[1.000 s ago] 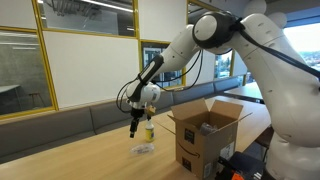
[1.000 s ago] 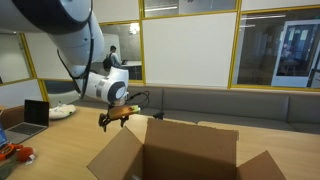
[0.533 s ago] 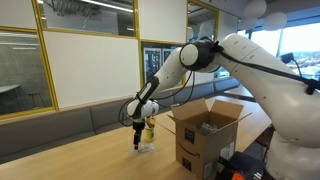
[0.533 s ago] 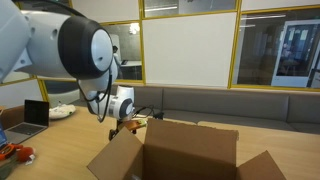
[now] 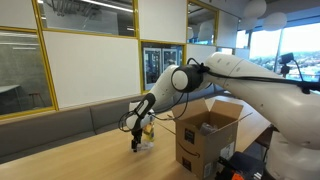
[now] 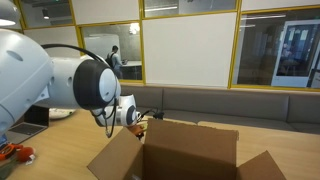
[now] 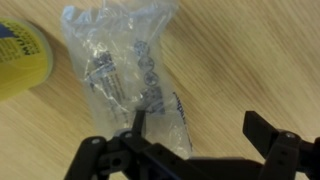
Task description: Pick up the plastic bag and bottle from the table and put them in the box.
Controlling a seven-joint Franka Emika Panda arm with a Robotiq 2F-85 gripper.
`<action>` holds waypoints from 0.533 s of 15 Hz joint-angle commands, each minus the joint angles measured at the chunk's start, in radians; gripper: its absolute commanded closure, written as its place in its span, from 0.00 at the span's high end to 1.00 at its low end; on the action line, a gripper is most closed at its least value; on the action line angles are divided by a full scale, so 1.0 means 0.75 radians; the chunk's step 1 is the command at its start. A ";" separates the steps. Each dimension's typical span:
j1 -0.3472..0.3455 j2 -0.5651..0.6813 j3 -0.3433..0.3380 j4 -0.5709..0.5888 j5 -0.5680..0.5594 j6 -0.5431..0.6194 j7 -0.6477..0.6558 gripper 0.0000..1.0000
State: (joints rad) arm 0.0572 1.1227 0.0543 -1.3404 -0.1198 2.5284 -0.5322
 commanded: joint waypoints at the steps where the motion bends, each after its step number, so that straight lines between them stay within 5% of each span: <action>1: 0.014 0.091 -0.045 0.190 -0.084 -0.007 0.101 1.00; 8: 0.003 0.113 -0.115 0.286 -0.151 0.006 0.183 1.00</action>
State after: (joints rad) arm 0.0567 1.1658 -0.0119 -1.1936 -0.1997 2.5284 -0.4365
